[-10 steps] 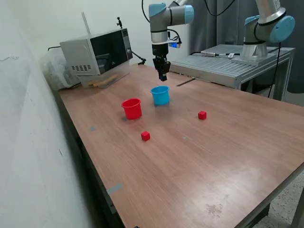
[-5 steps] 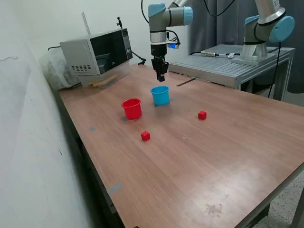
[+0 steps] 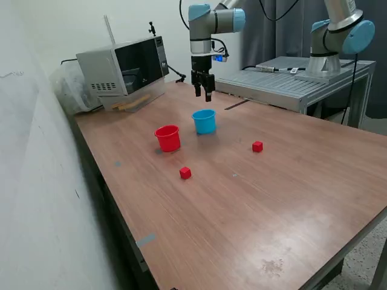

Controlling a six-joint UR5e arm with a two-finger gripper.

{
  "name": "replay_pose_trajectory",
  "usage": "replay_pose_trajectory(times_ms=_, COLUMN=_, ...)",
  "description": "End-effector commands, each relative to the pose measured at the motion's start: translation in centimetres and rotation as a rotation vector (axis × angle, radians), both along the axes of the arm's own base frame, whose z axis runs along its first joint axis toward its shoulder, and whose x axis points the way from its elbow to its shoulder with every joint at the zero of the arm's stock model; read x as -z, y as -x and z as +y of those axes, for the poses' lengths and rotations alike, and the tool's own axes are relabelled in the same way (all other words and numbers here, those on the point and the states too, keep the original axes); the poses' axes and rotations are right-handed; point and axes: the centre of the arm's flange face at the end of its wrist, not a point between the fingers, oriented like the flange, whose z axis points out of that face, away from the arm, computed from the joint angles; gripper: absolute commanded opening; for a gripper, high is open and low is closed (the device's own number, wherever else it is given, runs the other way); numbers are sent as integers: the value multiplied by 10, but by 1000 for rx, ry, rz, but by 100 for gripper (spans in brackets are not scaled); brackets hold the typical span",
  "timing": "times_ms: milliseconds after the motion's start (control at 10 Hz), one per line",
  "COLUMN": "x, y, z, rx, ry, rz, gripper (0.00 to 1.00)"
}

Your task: Place red objects in the red bin, and blue objects in the blue bin.

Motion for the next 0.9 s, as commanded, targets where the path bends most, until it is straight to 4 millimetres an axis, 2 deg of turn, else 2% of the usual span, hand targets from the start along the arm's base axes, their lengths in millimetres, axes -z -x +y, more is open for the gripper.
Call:
replay_pose_trajectory(times_ms=0, x=-34, y=-10, z=-9, rx=-7, ry=-15, rz=44, gripper=100)
replay_pose_trajectory(times_ms=200, x=-92, y=-32, z=-26, rx=-22, ry=-43, rz=123, gripper=100)
replay_pose_trajectory(times_ms=400, x=-143, y=-58, z=-85, rx=-114, ry=-41, rz=118, gripper=100)
replay_pose_trajectory(times_ms=500, x=-166, y=-74, z=-105, rx=-144, ry=-43, rz=130, gripper=100)
replay_pose_trajectory(times_ms=600, x=-175, y=-87, z=-143, rx=-210, ry=-38, rz=145, gripper=100)
replay_pose_trajectory(times_ms=800, x=-163, y=-102, z=-205, rx=-327, ry=-19, rz=124, gripper=100)
